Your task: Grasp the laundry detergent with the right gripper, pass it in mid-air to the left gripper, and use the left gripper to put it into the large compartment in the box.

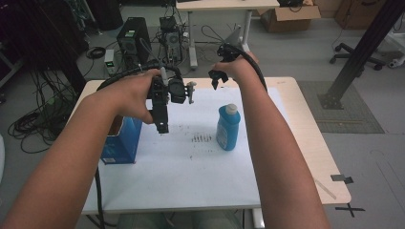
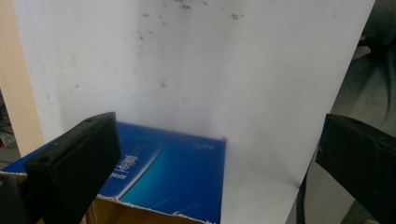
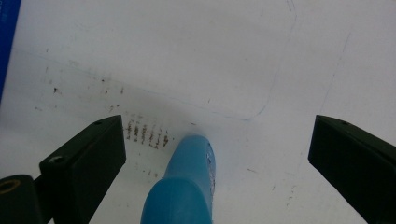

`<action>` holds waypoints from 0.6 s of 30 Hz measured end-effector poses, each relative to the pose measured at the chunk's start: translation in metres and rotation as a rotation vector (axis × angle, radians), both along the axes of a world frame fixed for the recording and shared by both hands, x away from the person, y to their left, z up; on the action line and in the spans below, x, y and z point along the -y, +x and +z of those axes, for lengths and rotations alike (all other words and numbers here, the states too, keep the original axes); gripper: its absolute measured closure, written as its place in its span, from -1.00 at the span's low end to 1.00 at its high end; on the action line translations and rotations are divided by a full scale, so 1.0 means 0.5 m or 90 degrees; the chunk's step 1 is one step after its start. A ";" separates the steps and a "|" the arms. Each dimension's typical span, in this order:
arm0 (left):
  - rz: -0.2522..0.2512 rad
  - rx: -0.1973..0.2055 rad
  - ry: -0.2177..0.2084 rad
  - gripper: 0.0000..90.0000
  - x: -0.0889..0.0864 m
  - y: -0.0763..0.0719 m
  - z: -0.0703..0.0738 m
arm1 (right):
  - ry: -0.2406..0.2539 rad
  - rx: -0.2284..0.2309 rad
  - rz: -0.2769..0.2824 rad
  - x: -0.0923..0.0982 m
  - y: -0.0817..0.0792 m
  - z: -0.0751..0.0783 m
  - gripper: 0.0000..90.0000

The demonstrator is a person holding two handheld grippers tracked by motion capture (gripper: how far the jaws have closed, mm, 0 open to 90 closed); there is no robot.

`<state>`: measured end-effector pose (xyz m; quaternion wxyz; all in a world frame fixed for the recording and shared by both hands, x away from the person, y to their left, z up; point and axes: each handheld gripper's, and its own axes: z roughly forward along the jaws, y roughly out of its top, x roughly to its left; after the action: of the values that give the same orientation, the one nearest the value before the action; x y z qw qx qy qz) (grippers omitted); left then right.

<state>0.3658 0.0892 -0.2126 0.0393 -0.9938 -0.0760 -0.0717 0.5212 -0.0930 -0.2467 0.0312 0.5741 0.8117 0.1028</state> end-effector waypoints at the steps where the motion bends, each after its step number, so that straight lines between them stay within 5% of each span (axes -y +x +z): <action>1: -0.001 0.002 -0.002 -1.00 -0.001 0.001 0.000 | 0.000 0.001 -0.001 0.000 0.001 0.000 -0.91; 18: -0.008 -0.003 -0.004 -1.00 -0.003 -0.005 0.000 | 0.001 0.003 -0.002 0.010 -0.014 0.010 -0.90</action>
<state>0.3631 0.0906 -0.2124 0.0362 -0.9945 -0.0701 -0.0694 0.5145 -0.0977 -0.2414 0.0327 0.5749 0.8109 0.1045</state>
